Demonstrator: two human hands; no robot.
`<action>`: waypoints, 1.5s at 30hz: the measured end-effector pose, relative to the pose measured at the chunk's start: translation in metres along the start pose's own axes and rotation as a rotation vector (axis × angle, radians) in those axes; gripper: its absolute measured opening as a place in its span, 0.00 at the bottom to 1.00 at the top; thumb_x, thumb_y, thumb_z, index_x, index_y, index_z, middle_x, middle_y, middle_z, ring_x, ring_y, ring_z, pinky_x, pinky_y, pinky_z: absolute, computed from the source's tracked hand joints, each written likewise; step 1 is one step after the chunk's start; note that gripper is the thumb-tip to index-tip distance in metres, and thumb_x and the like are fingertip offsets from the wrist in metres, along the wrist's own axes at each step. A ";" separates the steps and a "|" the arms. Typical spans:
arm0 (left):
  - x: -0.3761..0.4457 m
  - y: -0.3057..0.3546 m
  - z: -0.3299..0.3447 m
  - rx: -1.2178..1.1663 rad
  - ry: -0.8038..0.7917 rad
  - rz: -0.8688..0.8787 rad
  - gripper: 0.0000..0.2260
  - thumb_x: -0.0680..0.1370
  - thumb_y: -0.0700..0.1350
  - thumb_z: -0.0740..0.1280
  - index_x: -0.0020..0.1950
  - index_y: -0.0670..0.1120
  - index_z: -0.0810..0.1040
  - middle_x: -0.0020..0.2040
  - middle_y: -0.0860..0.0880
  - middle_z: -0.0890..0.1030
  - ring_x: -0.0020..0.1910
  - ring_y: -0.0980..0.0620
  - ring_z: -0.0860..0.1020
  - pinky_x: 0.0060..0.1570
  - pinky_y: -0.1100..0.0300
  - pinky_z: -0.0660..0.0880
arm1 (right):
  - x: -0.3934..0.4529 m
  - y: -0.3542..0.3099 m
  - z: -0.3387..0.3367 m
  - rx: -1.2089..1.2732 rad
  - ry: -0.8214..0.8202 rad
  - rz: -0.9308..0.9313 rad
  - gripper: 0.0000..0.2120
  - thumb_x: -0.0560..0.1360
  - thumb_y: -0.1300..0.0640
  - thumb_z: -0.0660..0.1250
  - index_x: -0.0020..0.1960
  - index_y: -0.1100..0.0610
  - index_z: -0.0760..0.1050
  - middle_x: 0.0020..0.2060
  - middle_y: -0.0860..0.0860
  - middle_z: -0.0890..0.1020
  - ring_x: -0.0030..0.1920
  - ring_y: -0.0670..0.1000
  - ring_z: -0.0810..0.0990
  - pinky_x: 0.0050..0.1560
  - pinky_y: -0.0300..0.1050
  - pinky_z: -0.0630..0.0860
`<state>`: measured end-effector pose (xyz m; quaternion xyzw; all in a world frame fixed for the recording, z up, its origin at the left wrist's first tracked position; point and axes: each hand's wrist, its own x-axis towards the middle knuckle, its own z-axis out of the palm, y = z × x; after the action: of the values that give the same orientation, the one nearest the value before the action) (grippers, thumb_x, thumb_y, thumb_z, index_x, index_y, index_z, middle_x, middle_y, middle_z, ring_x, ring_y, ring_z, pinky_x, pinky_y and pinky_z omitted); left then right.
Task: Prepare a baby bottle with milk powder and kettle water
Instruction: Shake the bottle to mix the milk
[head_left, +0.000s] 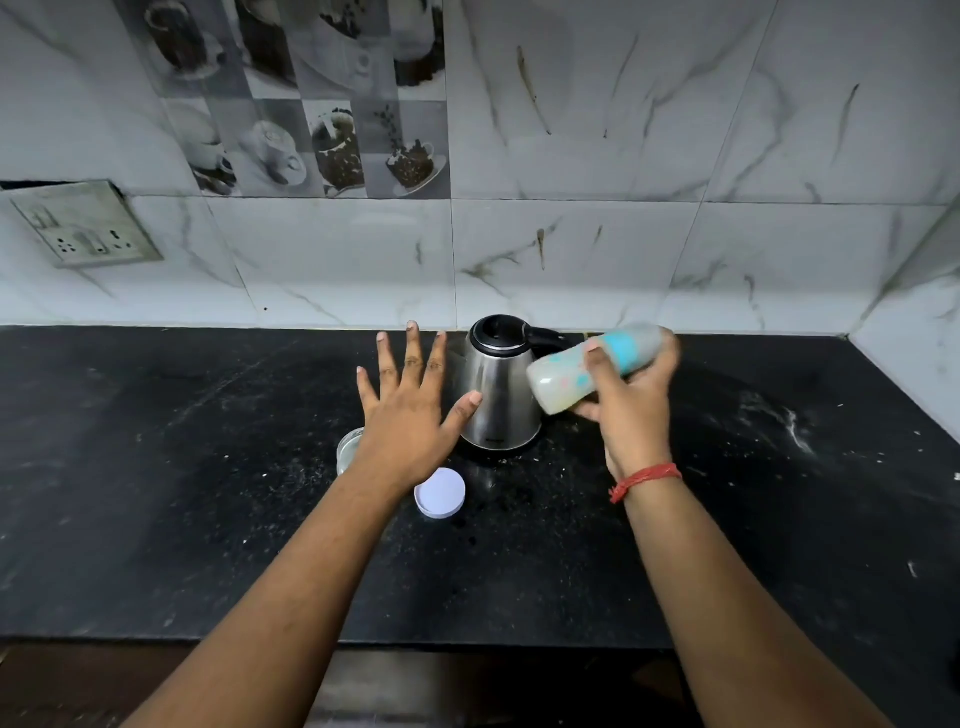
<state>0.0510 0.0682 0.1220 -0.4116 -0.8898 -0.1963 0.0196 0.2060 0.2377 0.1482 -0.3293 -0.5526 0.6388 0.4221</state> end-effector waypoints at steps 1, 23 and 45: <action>0.000 -0.001 -0.001 -0.003 0.005 0.002 0.37 0.79 0.71 0.45 0.83 0.56 0.38 0.83 0.51 0.32 0.80 0.43 0.28 0.77 0.32 0.37 | -0.001 0.000 0.001 -0.087 -0.068 -0.017 0.32 0.76 0.54 0.74 0.72 0.43 0.61 0.57 0.52 0.80 0.52 0.52 0.86 0.39 0.55 0.85; -0.002 0.001 -0.018 -0.091 0.023 -0.013 0.36 0.79 0.69 0.44 0.83 0.57 0.38 0.83 0.51 0.33 0.81 0.43 0.30 0.78 0.33 0.38 | -0.016 -0.005 0.003 -0.103 -0.042 -0.078 0.33 0.74 0.51 0.75 0.73 0.43 0.61 0.55 0.52 0.80 0.53 0.52 0.85 0.41 0.56 0.85; -0.007 0.004 -0.021 -0.075 0.019 -0.012 0.36 0.79 0.70 0.42 0.83 0.58 0.38 0.83 0.51 0.33 0.80 0.43 0.29 0.78 0.33 0.37 | -0.006 -0.014 0.001 -0.006 -0.029 -0.050 0.36 0.76 0.52 0.74 0.76 0.45 0.56 0.59 0.51 0.78 0.55 0.52 0.84 0.44 0.57 0.85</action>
<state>0.0561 0.0581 0.1410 -0.4046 -0.8841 -0.2336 0.0115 0.2098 0.2322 0.1617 -0.3073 -0.5685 0.6311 0.4289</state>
